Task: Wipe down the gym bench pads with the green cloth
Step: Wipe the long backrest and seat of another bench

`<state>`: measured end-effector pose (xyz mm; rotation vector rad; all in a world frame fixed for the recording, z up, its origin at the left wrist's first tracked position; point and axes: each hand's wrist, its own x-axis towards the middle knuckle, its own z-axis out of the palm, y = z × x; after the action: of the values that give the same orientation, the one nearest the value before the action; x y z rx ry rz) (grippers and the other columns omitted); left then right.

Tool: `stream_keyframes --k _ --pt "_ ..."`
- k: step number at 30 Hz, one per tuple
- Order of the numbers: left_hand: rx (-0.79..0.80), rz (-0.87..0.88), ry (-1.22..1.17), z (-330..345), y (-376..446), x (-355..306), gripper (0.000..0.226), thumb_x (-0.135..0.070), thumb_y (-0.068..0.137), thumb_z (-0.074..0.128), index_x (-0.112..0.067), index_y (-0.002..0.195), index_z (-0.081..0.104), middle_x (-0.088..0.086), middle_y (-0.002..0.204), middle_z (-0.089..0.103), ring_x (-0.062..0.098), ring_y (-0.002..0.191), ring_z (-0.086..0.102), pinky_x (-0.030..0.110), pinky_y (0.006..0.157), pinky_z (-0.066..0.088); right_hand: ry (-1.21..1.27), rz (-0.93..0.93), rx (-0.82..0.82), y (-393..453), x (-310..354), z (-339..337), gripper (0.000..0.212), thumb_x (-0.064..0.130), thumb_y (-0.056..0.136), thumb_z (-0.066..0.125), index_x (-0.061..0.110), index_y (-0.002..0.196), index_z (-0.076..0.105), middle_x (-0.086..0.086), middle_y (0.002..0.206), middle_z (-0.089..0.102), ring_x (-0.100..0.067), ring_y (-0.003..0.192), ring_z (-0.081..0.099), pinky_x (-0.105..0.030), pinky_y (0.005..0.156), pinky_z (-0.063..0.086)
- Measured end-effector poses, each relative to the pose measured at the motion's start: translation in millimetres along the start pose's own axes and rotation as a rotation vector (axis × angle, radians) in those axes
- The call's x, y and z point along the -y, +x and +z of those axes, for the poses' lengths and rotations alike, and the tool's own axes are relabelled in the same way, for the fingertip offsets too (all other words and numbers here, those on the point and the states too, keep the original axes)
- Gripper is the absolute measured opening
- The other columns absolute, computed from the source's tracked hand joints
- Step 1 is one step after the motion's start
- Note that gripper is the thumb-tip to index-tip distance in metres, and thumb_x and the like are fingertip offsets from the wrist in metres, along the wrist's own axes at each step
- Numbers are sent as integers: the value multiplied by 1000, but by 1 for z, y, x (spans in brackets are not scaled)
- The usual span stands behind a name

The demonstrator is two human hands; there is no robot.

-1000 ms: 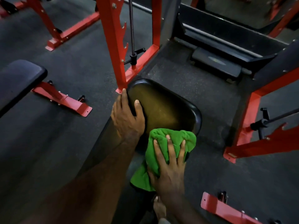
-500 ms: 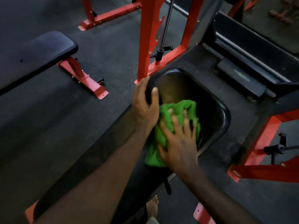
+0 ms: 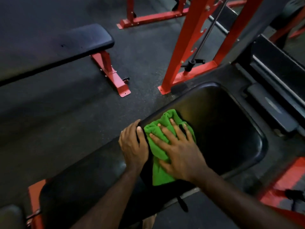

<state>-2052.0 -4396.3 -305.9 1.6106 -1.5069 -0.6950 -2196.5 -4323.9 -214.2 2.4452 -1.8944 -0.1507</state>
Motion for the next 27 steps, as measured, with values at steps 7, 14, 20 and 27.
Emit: stream_keyframes --k 7,14,20,27 --pt "-7 -6 -12 2 -2 1 44 -35 105 34 -21 131 67 -7 132 67 12 126 58 30 117 26 40 463 -161 71 -36 -20 69 59 77 59 35 143 58 -8 153 50 -40 149 32 -61 122 18" --pt "-9 4 -10 1 -2 1 45 -36 105 36 -20 132 67 -5 133 67 14 127 58 36 118 30 -28 -18 -12 66 -55 -19 71 65 80 50 39 146 55 -5 151 53 -38 142 44 -57 120 26" --pt "16 7 -14 0 -2 1 43 -34 104 38 -20 133 66 -5 134 67 14 127 57 42 118 33 60 369 -148 73 -21 -12 64 55 78 61 35 139 61 -8 146 54 -42 142 40 -60 121 19" --pt "6 7 -13 -1 -3 1 42 -33 104 38 -20 133 67 -6 134 67 13 127 57 43 117 35 51 165 -118 82 -50 -21 61 60 76 58 36 132 67 -2 136 63 -33 130 53 -50 117 29"
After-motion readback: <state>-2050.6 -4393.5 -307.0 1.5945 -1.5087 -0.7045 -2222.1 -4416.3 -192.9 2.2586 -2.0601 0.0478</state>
